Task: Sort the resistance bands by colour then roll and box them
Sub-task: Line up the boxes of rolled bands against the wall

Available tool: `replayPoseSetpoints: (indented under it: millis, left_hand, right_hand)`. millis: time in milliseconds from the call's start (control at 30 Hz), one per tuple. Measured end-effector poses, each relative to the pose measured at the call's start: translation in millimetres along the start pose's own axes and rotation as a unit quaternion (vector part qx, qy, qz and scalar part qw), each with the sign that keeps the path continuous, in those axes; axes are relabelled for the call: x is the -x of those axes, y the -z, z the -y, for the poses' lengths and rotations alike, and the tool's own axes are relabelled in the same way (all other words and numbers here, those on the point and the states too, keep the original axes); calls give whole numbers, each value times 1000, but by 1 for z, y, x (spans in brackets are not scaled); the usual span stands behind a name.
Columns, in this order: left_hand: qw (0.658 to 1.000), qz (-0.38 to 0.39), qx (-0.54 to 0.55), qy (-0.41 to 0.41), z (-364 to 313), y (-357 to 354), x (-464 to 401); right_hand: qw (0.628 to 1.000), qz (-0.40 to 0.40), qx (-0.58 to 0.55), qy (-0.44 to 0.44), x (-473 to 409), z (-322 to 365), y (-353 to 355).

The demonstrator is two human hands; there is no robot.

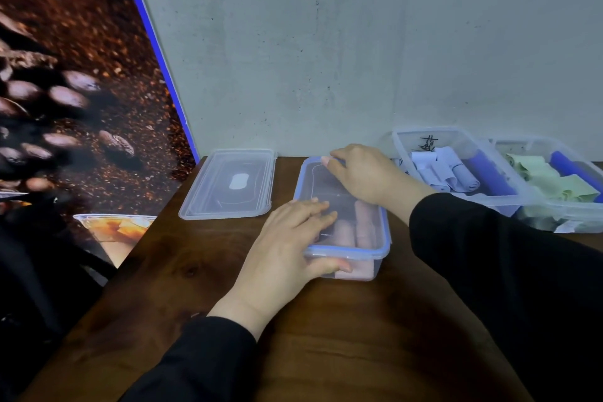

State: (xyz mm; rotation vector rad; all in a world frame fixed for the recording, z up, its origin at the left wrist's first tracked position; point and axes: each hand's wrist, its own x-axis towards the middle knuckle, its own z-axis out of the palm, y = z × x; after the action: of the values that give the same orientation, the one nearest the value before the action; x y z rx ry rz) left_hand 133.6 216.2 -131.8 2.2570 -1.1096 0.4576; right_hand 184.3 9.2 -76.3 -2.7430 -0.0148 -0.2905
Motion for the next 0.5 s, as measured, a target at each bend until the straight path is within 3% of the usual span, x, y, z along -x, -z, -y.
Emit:
replayPoseSetpoints:
  millis: [100, 200, 333, 500]
  left_hand:
    - [999, -3, -30, 16, 6, -4, -11]
    - [999, 2, -31, 32, 12, -7, -30]
    - [999, 11, -16, 41, 20, -17, -56]
    - [997, 20, -48, 52, 34, -22, -77]
  right_hand:
    - [994, -88, -62, 22, 29, -8, 19]
    - [988, -151, -35, 0, 75, -30, 44]
    - [992, -100, 49, -66, 122, -66, 55]
    - [984, -104, 141, -27, 126, -87, 32]
